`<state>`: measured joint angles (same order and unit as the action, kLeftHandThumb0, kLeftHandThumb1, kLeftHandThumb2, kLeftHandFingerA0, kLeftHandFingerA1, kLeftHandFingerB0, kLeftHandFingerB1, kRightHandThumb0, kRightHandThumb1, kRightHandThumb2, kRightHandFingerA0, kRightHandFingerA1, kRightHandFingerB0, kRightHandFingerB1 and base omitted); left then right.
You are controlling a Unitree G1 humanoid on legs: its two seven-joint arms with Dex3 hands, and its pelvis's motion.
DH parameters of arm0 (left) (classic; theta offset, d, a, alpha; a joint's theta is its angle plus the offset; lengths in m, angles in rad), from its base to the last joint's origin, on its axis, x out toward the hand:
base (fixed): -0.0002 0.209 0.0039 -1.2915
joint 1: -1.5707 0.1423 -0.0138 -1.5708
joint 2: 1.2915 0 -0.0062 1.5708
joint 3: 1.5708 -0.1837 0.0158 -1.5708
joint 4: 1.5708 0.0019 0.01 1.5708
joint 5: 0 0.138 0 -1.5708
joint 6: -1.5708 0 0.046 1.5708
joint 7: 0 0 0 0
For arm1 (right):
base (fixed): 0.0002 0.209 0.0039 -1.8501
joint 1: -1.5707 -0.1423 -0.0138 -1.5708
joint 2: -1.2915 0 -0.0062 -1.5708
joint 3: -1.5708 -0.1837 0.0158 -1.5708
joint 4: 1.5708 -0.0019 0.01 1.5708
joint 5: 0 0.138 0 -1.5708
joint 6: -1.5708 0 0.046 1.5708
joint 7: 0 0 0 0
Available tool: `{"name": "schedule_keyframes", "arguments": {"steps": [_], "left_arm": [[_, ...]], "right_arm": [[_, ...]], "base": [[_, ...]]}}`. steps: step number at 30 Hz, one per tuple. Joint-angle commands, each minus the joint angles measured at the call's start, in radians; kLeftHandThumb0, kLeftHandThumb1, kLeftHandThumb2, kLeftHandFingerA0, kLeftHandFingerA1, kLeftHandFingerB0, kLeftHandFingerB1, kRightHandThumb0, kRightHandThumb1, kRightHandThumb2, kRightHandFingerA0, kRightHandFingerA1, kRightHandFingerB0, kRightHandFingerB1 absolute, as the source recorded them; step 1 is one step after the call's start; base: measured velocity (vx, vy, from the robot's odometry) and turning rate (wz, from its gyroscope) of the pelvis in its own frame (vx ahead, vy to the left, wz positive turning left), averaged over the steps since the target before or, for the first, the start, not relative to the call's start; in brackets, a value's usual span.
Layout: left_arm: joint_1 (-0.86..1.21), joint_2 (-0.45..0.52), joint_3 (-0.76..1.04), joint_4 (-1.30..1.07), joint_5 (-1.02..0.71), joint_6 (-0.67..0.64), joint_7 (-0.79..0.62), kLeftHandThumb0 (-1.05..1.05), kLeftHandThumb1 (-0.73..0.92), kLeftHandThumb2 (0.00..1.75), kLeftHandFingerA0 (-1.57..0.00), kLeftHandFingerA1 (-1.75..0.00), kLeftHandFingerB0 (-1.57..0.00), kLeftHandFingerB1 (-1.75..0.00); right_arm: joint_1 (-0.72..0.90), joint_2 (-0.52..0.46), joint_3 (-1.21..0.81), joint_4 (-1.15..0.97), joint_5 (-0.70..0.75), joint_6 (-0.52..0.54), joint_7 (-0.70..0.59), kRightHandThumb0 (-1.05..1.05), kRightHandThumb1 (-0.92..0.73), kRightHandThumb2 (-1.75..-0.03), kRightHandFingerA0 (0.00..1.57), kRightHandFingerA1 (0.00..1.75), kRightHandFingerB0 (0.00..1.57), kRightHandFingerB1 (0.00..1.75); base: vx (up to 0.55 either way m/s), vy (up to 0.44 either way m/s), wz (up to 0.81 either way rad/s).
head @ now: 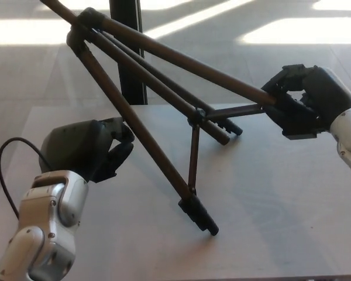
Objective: Use both hands of the robot to pick up the tripod lying in the middle of the desk and make it stand upright on the desk
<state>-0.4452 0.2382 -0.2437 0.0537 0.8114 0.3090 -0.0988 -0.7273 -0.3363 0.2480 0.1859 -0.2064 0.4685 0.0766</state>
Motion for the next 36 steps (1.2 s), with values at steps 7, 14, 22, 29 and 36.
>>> {"name": "schedule_keyframes", "arguments": {"steps": [7,14,22,29,36], "left_arm": [[-0.040,-0.002,0.087,0.035,-0.120,-0.035,0.028,-0.62,0.56,0.57,-0.76,-0.97,-0.62,-0.61],[-0.054,0.002,0.097,0.052,-0.135,-0.071,0.057,-0.56,0.59,0.56,-0.78,-0.91,-0.67,-0.65],[-0.043,0.015,0.078,0.061,-0.133,-0.098,0.087,-0.56,0.57,0.57,-0.78,-0.92,-0.67,-0.66],[-0.026,0.008,0.082,0.060,-0.154,-0.097,0.100,-0.55,0.54,0.56,-0.82,-0.93,-0.71,-0.66],[-0.022,0.012,0.084,0.077,-0.167,-0.124,0.125,-0.56,0.55,0.58,-0.85,-1.05,-0.74,-0.72]], "right_arm": [[0.187,0.027,-0.080,0.017,-0.093,-0.305,-0.250,-0.31,-0.65,-0.90,0.91,1.75,0.78,1.47],[0.227,0.015,-0.060,0.009,-0.112,-0.340,-0.220,-0.33,-0.67,-0.89,0.87,1.75,0.74,1.54],[0.362,-0.044,-0.081,-0.017,-0.132,-0.429,-0.211,-0.29,-0.60,-1.01,0.90,1.75,0.79,1.49],[0.530,-0.140,-0.116,-0.034,-0.130,-0.502,-0.166,-0.32,-0.66,-0.86,0.90,1.58,0.81,0.85],[0.685,-0.204,-0.131,-0.020,-0.170,-0.546,-0.203,-0.35,-0.69,-0.78,0.90,1.63,0.84,0.99]], "base": [[0.00,0.000,0.00],[0.00,0.000,0.00],[0.00,0.000,0.00],[0.00,0.000,0.00],[0.00,0.000,0.00]]}}
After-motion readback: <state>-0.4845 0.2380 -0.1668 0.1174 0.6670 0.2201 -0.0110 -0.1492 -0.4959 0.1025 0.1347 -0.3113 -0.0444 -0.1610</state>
